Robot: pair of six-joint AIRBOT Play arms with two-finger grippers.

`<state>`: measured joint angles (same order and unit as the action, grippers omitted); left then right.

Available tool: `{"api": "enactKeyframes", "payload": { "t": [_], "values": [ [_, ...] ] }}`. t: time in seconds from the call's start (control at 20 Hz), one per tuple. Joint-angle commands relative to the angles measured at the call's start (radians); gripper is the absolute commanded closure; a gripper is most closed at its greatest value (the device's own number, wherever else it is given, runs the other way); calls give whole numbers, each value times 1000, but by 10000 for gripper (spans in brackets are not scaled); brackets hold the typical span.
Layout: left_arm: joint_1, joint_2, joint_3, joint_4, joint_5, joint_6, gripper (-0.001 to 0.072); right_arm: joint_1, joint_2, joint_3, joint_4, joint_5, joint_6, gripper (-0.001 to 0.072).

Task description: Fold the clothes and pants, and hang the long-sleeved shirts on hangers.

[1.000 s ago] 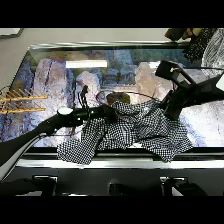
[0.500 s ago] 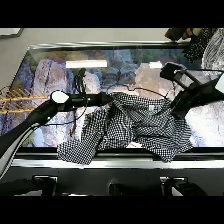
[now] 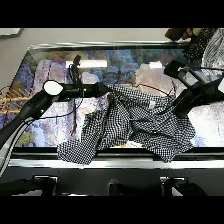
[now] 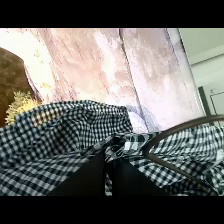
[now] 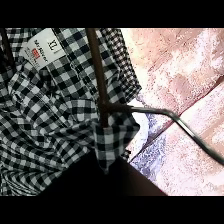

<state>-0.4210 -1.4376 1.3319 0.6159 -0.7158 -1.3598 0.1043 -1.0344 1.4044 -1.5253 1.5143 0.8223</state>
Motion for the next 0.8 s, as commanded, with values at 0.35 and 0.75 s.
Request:
{"api": "enactKeyframes", "payload": {
  "t": [0.35, 0.75],
  "values": [
    [9, -23, 116, 129, -4, -92, 690, 1, -23, 0, 1, -20, -40, 690],
    [8, -19, 187, 138, -88, -92, 690, 1, -86, 0, -40, -77, -39, 690]
  ]
}}
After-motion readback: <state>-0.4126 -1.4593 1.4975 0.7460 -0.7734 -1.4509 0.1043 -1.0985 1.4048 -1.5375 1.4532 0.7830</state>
